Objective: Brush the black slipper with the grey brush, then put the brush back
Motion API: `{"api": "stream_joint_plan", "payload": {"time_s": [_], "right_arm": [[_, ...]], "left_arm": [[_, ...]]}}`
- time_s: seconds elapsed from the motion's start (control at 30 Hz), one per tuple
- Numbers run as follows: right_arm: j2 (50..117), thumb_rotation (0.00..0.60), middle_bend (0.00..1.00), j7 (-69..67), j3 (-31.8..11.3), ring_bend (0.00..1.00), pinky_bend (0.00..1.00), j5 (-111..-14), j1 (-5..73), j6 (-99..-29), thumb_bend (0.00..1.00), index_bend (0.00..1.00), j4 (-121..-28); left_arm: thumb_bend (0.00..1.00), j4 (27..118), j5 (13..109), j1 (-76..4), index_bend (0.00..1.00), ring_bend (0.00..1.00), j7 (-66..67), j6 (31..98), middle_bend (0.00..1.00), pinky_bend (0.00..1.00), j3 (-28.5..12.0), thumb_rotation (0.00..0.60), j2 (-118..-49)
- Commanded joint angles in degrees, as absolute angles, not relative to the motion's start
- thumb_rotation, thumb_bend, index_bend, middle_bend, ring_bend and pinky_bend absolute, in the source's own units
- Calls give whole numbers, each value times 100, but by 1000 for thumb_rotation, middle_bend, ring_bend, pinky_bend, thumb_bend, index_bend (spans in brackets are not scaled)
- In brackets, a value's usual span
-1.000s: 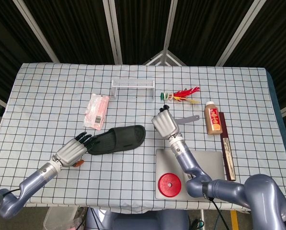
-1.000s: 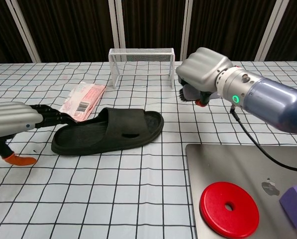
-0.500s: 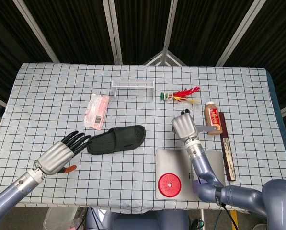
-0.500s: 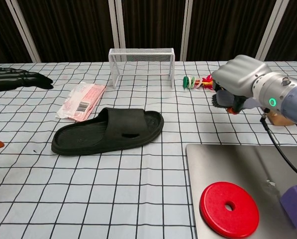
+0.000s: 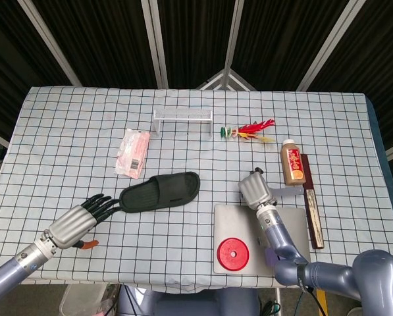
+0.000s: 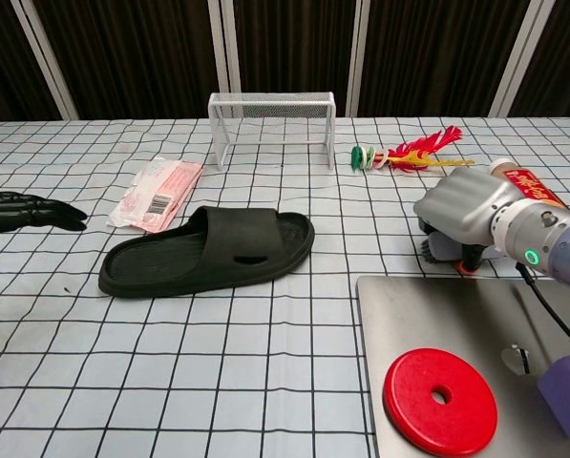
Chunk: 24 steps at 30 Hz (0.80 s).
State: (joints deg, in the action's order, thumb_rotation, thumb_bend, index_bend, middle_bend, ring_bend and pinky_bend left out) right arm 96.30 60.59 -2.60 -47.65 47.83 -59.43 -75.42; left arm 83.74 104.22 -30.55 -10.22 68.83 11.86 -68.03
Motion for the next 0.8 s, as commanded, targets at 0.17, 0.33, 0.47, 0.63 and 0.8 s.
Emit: {"api": "stream_joint_plan", "payload": {"time_s": [0.17, 0.33, 0.47, 0.63, 0.8], "right_arm": [[9569, 600, 235, 6379, -274, 236, 291, -4602, 4843, -5978, 570, 104, -7693], [9430, 600, 156, 6360, -321, 183, 265, -4601, 4814, -6115, 571, 0, -8027], [9303, 600, 141, 6493, -302, 174, 252, -4562, 4796, -6268, 568, 0, -8341], [9136, 600, 123, 6752, -257, 161, 238, -4380, 4768, -6476, 512, 0, -8851], [9021, 600, 112, 6875, -223, 160, 238, -4270, 4752, -6632, 508, 0, -9224]], "left_arm": [[255, 8536, 10523, -3049, 0, 0, -1192, 6780, 0, 0, 1359, 600, -6699], [240, 8630, 10596, -2903, 0, 0, -1178, 6996, 0, 0, 1430, 600, -6619], [240, 8674, 10699, -2785, 0, 0, -1299, 7140, 0, 0, 1543, 600, -6593], [240, 8629, 10801, -2652, 0, 0, -1357, 7222, 0, 0, 1668, 600, -6646], [231, 8660, 10860, -2527, 0, 0, -1256, 7354, 0, 0, 1716, 600, -6600]]}}
